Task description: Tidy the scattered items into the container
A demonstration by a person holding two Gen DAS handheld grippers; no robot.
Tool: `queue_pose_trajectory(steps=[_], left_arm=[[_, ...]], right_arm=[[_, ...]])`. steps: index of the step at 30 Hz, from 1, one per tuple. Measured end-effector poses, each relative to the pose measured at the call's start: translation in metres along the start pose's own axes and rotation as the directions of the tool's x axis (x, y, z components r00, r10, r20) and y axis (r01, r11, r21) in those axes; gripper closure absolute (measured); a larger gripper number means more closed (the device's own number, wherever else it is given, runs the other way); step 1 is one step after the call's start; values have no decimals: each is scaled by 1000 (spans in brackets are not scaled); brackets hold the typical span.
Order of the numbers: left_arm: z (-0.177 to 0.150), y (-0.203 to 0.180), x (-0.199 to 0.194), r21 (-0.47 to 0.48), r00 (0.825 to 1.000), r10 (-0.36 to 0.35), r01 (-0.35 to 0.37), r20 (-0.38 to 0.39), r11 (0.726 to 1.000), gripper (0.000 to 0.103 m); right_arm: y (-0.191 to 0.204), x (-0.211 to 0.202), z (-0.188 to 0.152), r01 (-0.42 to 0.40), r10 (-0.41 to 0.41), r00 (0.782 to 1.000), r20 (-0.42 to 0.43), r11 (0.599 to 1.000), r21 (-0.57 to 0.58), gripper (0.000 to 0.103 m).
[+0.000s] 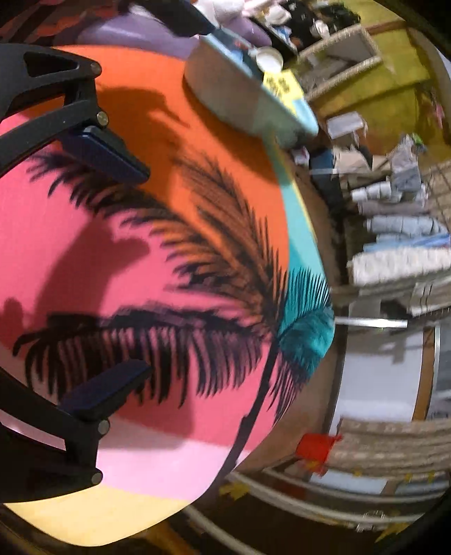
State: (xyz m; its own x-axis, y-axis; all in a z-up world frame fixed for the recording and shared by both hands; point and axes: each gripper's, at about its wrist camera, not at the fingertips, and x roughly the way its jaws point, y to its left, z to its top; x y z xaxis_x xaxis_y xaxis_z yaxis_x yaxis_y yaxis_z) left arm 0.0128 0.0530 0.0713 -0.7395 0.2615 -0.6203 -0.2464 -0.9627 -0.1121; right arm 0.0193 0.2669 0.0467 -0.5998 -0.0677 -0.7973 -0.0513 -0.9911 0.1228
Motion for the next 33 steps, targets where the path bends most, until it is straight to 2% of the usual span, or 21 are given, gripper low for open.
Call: queue_pose_trajectory(steps=[2, 5, 13, 16, 19, 24, 33], left_arm=[[-10, -3, 10, -9, 999, 16, -16, -38, 1000, 0], [-23, -5, 21, -12, 996, 35, -36, -77, 999, 0], [-33, -10, 34, 23, 991, 53, -51, -120, 998, 0], [-34, -12, 37, 37, 990, 63, -59, -127, 998, 0], [-34, -10, 44, 28, 983, 65, -61, -170, 998, 0], [-37, 0, 57, -25, 970, 35, -43, -241, 999, 0], [-39, 0, 57, -13, 967, 52, -58, -250, 998, 0]], right_arm=[[-1, 7, -6, 17, -17, 999, -44, 1000, 5, 0], [-2, 15, -16, -11, 12, 997, -76, 1000, 14, 0], [11, 17, -27, 67, -68, 998, -7, 996, -52, 0], [13, 17, -28, 77, -77, 997, -9, 996, -47, 0], [16, 21, -27, 106, -107, 994, -18, 992, -65, 0], [16, 21, -28, 109, -110, 994, -18, 992, -60, 0], [13, 21, -27, 111, -112, 994, -18, 992, -53, 0]])
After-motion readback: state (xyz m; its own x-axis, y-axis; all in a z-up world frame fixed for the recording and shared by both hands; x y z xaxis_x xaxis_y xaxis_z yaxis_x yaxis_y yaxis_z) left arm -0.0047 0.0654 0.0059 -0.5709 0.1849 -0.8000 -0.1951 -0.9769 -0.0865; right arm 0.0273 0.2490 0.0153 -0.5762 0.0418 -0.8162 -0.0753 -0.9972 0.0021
